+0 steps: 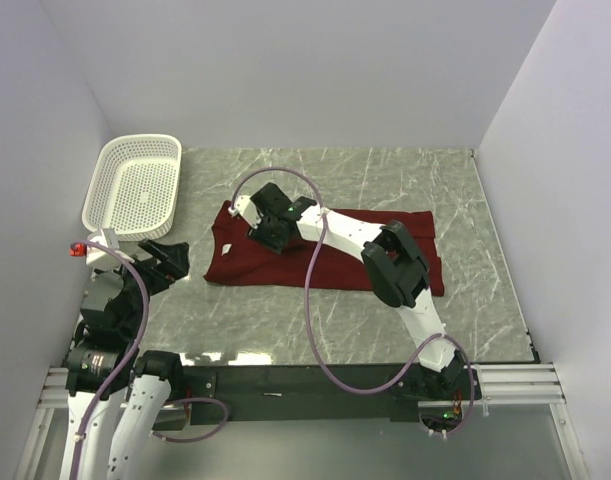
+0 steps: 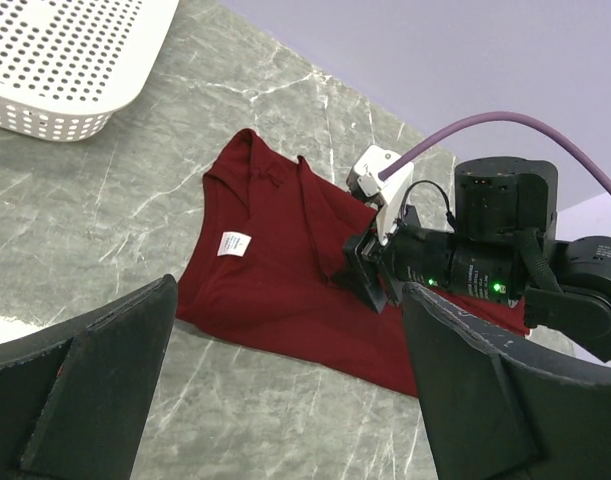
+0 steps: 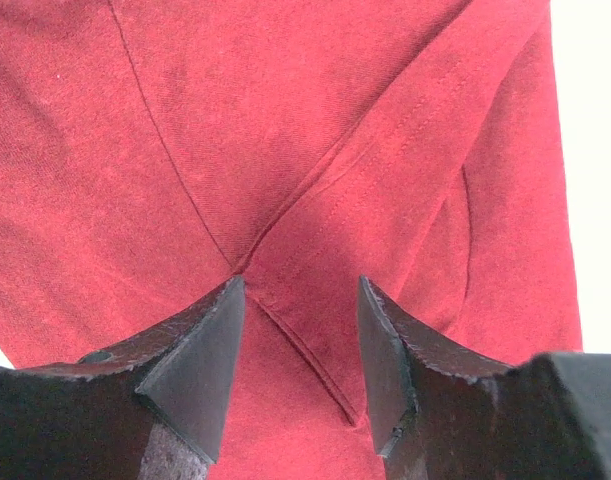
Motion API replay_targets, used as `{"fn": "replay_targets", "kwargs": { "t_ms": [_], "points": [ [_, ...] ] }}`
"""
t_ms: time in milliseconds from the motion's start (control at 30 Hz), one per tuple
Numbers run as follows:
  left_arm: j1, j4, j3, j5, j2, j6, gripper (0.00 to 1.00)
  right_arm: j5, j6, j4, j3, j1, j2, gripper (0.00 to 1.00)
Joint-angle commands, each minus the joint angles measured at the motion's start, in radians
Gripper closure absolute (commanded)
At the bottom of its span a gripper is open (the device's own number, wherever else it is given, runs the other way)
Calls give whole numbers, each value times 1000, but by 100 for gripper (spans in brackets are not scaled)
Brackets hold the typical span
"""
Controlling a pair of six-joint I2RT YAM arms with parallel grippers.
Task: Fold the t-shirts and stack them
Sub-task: Fold the tshirt
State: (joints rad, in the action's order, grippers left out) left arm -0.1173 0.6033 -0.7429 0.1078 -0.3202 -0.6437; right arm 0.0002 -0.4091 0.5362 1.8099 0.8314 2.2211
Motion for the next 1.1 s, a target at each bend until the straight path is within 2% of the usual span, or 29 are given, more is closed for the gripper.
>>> {"fn": "replay_targets", "kwargs": {
  "t_ms": [0,267,367,467,500,600,733,900,1067],
  "points": [
    [4,-33,8,4,18,-4,1,14,9,16,9,14,23,44],
    [4,-34,14,6,13,-5,1,23,12,24,13,21,52,48],
    [4,-34,16,4,15,-5,1,26,12,21,12,21,51,55],
    [4,-36,16,4,13,-5,1,24,10,25,25,23,52,67],
    [4,-36,14,4,15,-5,1,24,10,31,29,23,51,76],
    [4,-36,16,6,18,-5,1,52,4,18,23,20,20,84],
    [4,-37,16,3,18,-4,0,76,1,-4,11,2,-61,86],
    [4,-37,16,-2,15,-2,1,63,9,14,45,-49,-89,87],
    [4,-37,19,0,17,-4,1,15,15,41,60,-54,-69,81]
  ]
}}
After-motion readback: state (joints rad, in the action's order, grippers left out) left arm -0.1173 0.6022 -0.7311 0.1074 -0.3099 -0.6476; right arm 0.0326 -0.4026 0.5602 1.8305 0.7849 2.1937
